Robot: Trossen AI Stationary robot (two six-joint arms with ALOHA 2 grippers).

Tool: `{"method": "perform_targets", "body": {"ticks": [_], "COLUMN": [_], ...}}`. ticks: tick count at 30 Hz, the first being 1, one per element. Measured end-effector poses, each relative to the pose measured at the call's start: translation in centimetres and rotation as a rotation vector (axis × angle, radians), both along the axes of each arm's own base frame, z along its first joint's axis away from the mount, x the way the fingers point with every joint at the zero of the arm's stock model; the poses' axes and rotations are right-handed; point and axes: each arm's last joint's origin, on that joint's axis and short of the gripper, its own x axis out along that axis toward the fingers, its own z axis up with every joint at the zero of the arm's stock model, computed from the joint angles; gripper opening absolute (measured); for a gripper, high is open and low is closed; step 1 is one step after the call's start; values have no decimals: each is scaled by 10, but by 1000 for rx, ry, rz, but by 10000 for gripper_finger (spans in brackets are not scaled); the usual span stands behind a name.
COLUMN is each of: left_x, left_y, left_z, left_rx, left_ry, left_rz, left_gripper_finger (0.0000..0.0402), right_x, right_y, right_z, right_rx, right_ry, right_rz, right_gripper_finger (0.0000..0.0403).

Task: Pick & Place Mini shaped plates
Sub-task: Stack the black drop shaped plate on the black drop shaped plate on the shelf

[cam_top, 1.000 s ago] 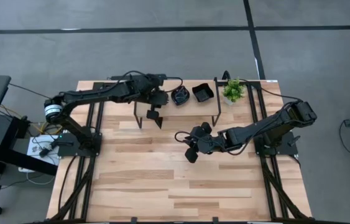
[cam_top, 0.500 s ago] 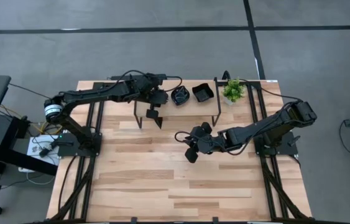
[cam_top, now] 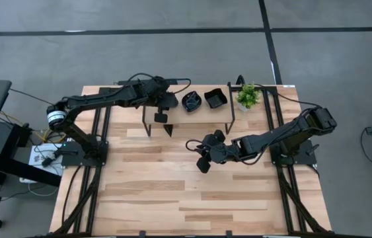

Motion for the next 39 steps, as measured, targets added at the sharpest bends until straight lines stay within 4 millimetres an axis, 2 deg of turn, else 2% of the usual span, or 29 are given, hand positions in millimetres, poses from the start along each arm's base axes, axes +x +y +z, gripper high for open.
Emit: {"method": "perform_targets", "body": {"ticks": [14,28,39], "left_x": [6,3,0], "left_y": [-15,-2,-6], "left_z": [0,-6,2], "left_rx": [-42,-27,12], "left_ry": [-19,17,7], "left_rz": [-68,-11,-20], "left_gripper_finger": [40,40,40], "right_x": [0,-1,-1], "right_y": [0,0,0], "right_z": [0,-1,-2], "right_rx": [0,-1,0], "right_ry": [3,10,21], "right_rz": [-1,-1,-5], "right_gripper_finger": [66,66,66]}}
